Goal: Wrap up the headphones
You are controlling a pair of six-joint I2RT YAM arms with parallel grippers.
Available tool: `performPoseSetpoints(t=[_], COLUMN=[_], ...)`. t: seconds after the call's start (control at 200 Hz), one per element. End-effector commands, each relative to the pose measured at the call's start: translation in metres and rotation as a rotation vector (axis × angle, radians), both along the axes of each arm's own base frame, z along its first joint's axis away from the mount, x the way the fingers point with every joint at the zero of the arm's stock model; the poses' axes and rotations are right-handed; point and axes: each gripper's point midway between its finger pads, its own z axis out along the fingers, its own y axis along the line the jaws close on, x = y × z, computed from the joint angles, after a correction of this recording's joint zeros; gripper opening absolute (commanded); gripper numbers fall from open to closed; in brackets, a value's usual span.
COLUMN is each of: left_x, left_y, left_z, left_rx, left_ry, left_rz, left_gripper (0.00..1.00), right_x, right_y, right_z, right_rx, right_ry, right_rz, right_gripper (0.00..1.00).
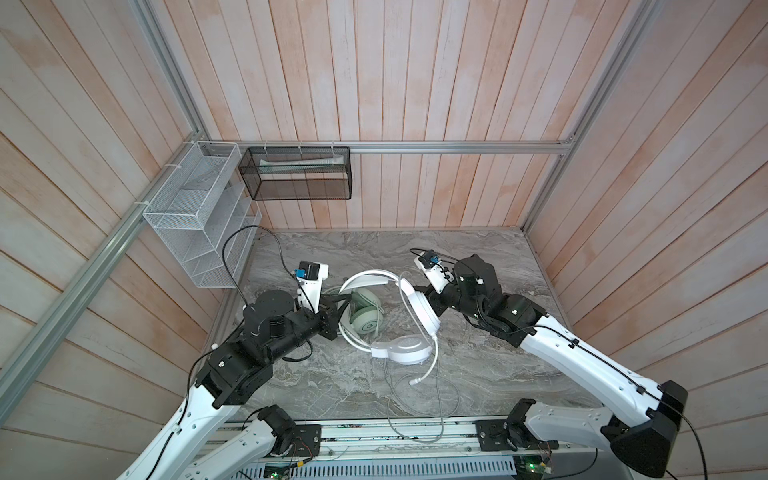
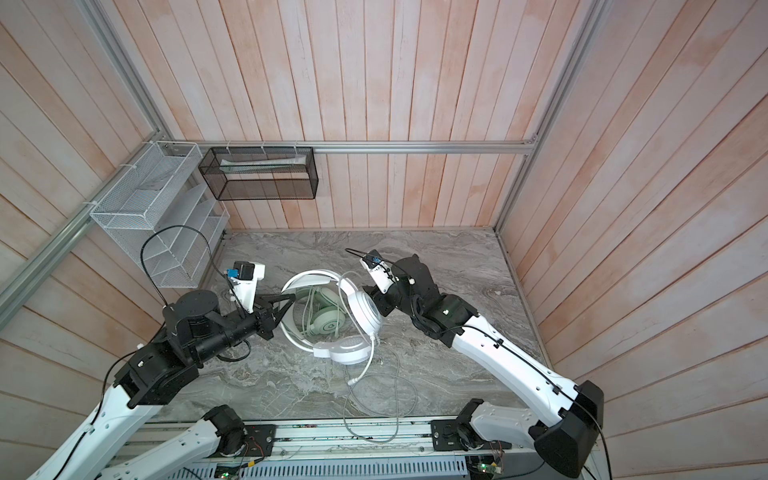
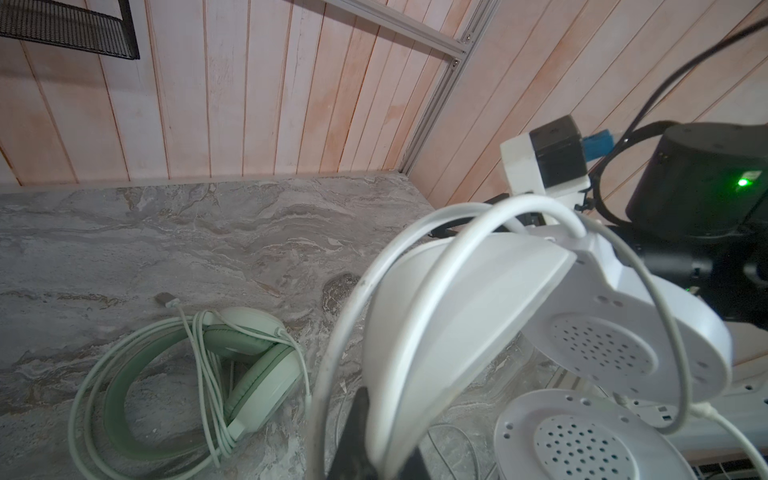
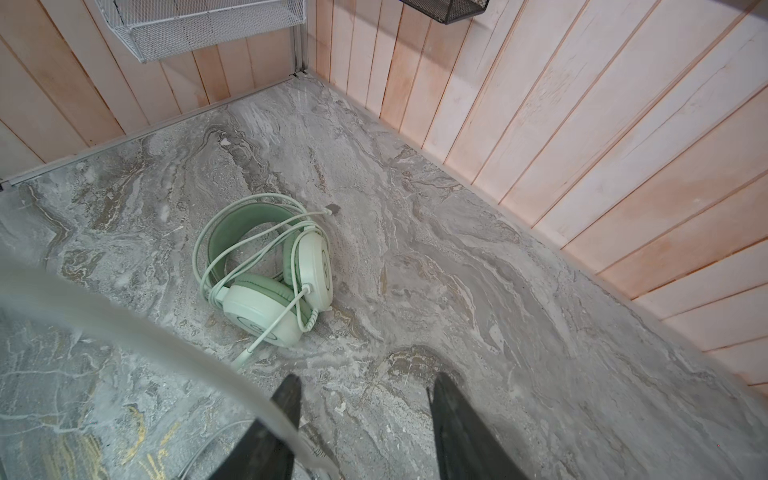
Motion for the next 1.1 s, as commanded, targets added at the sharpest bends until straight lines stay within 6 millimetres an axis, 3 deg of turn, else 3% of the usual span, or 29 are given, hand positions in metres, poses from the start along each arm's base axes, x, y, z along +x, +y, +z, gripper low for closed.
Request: performPoseSetpoints(t=[0.0,0.175,0.255,0.4,0.445,0.47,0.555,0.705,0.915,0.98,1.095], left_x=[0.003,0.017,0.022,0.033,0.036,0.037,0.038,0.039,0.044,0.048,0.054], left_y=[0.006,0.018,0.022,0.030,0.032,0.031,0.027,0.023,0.021,0.019,0.016], left_z=[0.026,0.022,0.021,0.021,0.021,0.021,0.027,0.043,0.058,0.057,0.059], left_rx=[-0.100,-0.127,-0.158,-0.224,-0.240,-0.249,-0.291,-0.345,-0.383,-0.387,-0.407], left_ry=[0.028,0.103,0.138,0.217,0.238,0.250,0.281,0.292,0.294,0.307,0.326], left_rz=[0.040,0.080,0.081,0.107,0.117,0.117,0.097,0.082,0.080,0.080,0.077], left_gripper=[0.00,0.00,0.00,0.00,0.00,0.00,0.00,0.00,0.00,0.00,0.00], right_x=[-0.003,-0.009,-0.011,-0.015,-0.023,-0.029,-0.044,-0.064,-0.063,-0.054,-0.042], right_y=[-0.009,-0.051,-0.068,-0.093,-0.086,-0.080,-0.065,-0.049,-0.019,-0.012,0.016], right_z=[0.016,0.039,0.037,0.006,-0.005,-0.013,-0.029,-0.039,-0.064,-0.068,-0.071], right_rx=[0.133,0.297,0.357,0.479,0.540,0.573,0.667,0.761,0.690,0.669,0.638], right_ry=[-0.028,-0.160,-0.178,-0.161,-0.150,-0.143,-0.117,-0.138,-0.109,-0.115,-0.094], right_rz=[-0.060,-0.214,-0.285,-0.410,-0.349,-0.298,-0.174,-0.018,0.073,0.051,0.096], right_gripper=[0.57,0.77,0.81,0.91,0.92,0.99,0.99,0.99,0.99,1.00,0.92])
